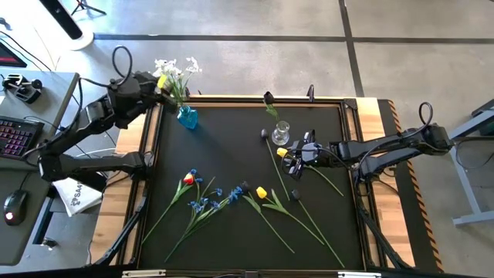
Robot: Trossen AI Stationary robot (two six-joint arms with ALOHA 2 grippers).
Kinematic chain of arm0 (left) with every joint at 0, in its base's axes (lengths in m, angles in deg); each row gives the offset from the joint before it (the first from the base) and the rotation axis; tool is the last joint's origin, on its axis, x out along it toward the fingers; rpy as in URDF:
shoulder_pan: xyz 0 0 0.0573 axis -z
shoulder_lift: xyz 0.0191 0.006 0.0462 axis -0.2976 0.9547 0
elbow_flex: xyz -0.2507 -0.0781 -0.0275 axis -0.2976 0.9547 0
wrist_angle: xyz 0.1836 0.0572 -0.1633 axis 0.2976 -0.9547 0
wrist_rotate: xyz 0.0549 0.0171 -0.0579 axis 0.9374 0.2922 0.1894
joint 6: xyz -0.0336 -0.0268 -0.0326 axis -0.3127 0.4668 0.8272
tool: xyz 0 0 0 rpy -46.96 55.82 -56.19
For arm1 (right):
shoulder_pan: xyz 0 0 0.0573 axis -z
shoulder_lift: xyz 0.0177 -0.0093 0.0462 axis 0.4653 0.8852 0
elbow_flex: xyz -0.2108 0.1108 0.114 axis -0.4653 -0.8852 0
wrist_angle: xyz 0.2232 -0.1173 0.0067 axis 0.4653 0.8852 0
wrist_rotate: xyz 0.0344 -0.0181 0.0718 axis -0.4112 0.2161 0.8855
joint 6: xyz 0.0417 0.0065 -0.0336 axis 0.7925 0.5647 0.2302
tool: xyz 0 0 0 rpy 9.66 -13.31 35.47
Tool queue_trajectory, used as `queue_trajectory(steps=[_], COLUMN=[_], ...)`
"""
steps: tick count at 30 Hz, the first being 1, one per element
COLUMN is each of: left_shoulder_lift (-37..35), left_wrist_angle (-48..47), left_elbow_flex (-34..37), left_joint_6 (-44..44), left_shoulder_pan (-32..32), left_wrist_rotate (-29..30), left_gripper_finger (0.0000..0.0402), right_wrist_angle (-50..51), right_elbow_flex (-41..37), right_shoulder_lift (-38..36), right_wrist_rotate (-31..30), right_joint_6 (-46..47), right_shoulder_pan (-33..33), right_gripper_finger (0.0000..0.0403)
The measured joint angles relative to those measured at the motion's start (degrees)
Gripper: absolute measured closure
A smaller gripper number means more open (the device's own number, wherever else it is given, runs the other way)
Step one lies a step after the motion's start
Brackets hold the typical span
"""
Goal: Sort flowers into vase by color
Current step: Put the black flower into the transparent vase
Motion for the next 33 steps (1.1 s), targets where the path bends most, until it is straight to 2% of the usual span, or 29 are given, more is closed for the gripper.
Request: queue_trajectory(steps=[6, 11, 15, 21, 26, 29, 33], left_shoulder_lift=[4.4, 11.0, 16.8, 24.1, 28.8, 31.1, 32.4], left_wrist_angle=[1.7, 2.8, 1.1, -8.9, -21.5, -26.9, -27.2], left_elbow_flex=[0.0, 0.0, 0.0, 0.0, 0.0, 0.1, 2.9], left_joint_6=[-0.1, -0.9, 2.0, 10.2, 23.6, 31.2, 33.2], left_shoulder_pan=[13.2, 23.9, 30.1, 35.8, 38.6, 39.9, 42.6], left_wrist_rotate=[-0.6, -0.5, -0.5, -0.5, -0.9, -6.0, -11.9], left_gripper_finger=[0.0222, 0.0222, 0.0222, 0.0222, 0.0222, 0.0223, 0.0223], right_wrist_angle=[-0.9, -1.2, -1.2, -1.2, -1.2, -1.2, -1.2], right_elbow_flex=[0.0, 0.0, 0.0, 0.0, 0.0, 0.0, 0.0], right_shoulder_lift=[0.0, 0.0, 0.0, 0.0, 0.0, 0.0, 0.0], right_wrist_rotate=[0.0, 0.0, 0.0, 0.0, 0.0, 0.0, 0.0], right_joint_6=[0.0, 0.0, 0.0, 0.0, 0.0, 0.0, 0.0], right_shoulder_pan=[0.0, 0.0, 0.0, 0.0, 0.0, 0.0, 0.0], right_gripper_finger=[0.0187, 0.0187, 0.0187, 0.0187, 0.0187, 0.0187, 0.0187])
